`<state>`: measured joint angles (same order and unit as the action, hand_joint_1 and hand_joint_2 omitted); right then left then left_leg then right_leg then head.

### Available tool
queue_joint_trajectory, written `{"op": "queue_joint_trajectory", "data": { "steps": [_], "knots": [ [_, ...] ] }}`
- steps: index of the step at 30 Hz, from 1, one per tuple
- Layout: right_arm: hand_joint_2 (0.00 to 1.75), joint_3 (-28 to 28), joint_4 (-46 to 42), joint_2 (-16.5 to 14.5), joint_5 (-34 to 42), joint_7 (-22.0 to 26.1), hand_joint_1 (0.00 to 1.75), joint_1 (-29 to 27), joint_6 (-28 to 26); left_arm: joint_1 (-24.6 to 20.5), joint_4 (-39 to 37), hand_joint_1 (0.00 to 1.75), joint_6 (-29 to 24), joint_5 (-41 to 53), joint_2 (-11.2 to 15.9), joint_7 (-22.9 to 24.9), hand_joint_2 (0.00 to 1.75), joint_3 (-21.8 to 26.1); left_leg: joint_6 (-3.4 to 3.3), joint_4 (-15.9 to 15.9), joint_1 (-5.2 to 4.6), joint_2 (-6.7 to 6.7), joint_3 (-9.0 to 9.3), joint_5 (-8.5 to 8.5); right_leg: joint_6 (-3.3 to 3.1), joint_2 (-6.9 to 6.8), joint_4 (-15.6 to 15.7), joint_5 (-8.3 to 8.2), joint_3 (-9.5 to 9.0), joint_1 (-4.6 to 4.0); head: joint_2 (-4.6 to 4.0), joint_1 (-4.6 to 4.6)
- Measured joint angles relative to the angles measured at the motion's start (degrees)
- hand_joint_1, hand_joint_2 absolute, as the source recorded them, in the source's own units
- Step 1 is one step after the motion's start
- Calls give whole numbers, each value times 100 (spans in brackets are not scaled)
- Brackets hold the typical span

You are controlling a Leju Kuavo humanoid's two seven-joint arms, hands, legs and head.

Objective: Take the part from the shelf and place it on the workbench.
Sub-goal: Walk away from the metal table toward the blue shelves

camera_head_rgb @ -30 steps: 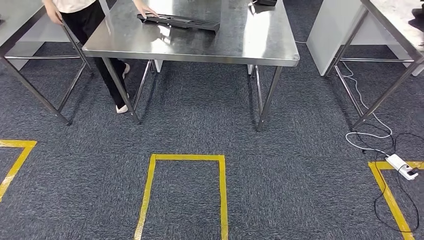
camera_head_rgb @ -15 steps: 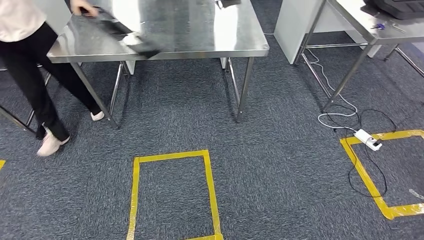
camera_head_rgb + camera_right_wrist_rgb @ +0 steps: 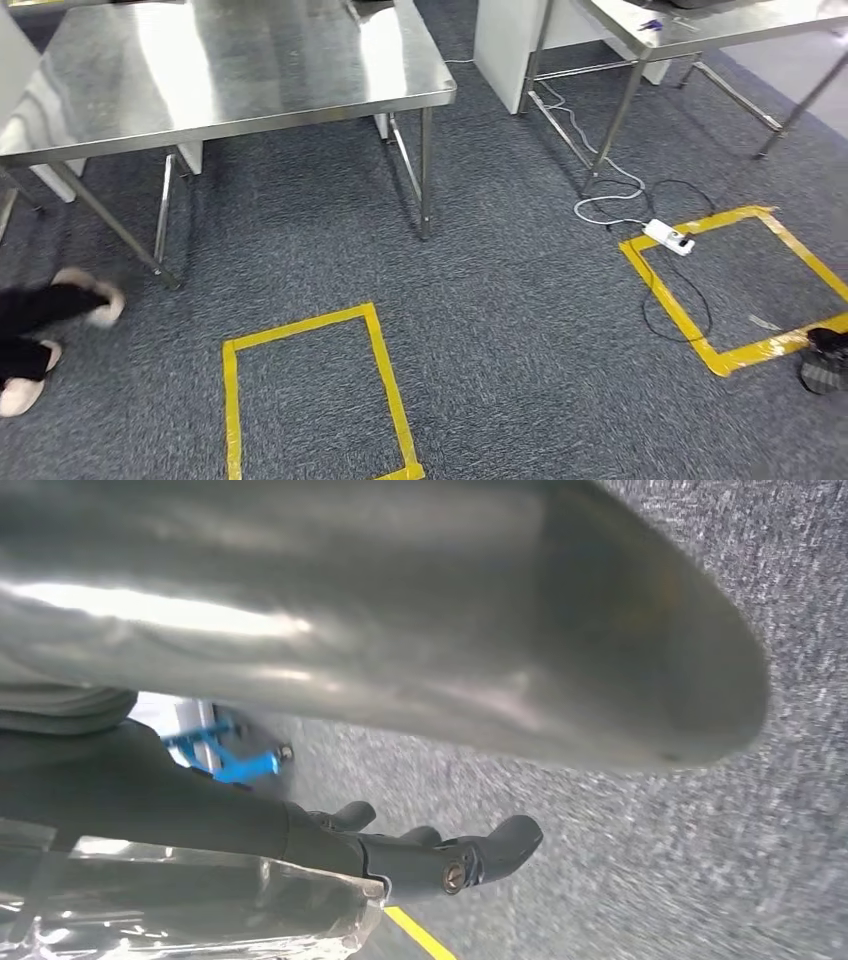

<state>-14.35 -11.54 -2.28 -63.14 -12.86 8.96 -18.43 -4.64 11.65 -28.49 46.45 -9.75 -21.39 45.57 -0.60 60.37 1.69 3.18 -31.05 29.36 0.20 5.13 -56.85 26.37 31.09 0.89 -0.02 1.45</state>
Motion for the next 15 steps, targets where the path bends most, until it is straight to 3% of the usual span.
{"op": "queue_joint_trajectory", "data": {
  "steps": [2, 4, 6, 8, 10, 11, 12, 13, 15],
  "knots": [
    [0, -9, 1, -2, 7, 1, 0, -6, -13, -7, 0, 0, 21, 13, 8, -2, 0, -1, -28, -220, -23, 72, 83, -35, 80, 111, -23, -25, 72, -16, 0, -1],
    [0, -38, 4, 7, 15, 1, 0, -34, -20, -16, 0, 0, 33, 19, 5, -2, 0, -2, -95, -250, -46, -52, 72, -82, 163, 141, -32, -51, 153, -6, 0, -1],
    [0, -72, 8, 11, 28, -1, 0, -44, -21, -17, 0, 0, 40, 22, 0, -1, 0, -3, -188, -308, -43, -194, 65, -144, 177, -100, -287, 99, 316, -14, 0, -19],
    [0, -85, 9, 7, 35, -1, 0, -35, -21, -10, 0, 0, 41, 23, -2, 5, 0, -3, -234, -325, -55, -352, 38, -170, 151, -379, -985, 462, 657, -8, 0, -46],
    [0, -88, 10, 5, 37, -1, 0, -44, -21, -5, 0, 0, 43, 23, -3, 24, 0, -2, -239, -322, -70, -516, 12, -176, 180, -444, -1635, 719, 937, 4, 0, -58],
    [0, -90, 12, 7, 37, -2, 0, -58, -21, -5, 0, 0, 42, 23, -5, 37, 0, -2, -238, -322, -73, -592, 6, -178, 221, -458, -1670, 713, 913, 7, 0, -61],
    [0, -91, 14, 10, 37, -2, 0, -69, -21, -5, -1, 0, 42, 23, -9, 47, 0, -2, -235, -321, -72, -665, 7, -180, 270, -490, -1450, 623, 755, 10, 0, -65],
    [0, -92, 15, 14, 37, -2, 0, -75, -21, -7, -1, 0, 42, 23, -15, 54, 0, -2, -225, -321, -73, -737, 15, -181, 314, -576, -1026, 487, 490, 14, 0, -67],
    [0, -92, 15, 16, 35, -2, 0, -58, -21, -8, -1, 0, 42, 23, -24, 60, 0, -2, -178, -316, -100, -849, 47, -166, 324, -894, -216, 252, 29, -2, 0, -74]
  ]
}}
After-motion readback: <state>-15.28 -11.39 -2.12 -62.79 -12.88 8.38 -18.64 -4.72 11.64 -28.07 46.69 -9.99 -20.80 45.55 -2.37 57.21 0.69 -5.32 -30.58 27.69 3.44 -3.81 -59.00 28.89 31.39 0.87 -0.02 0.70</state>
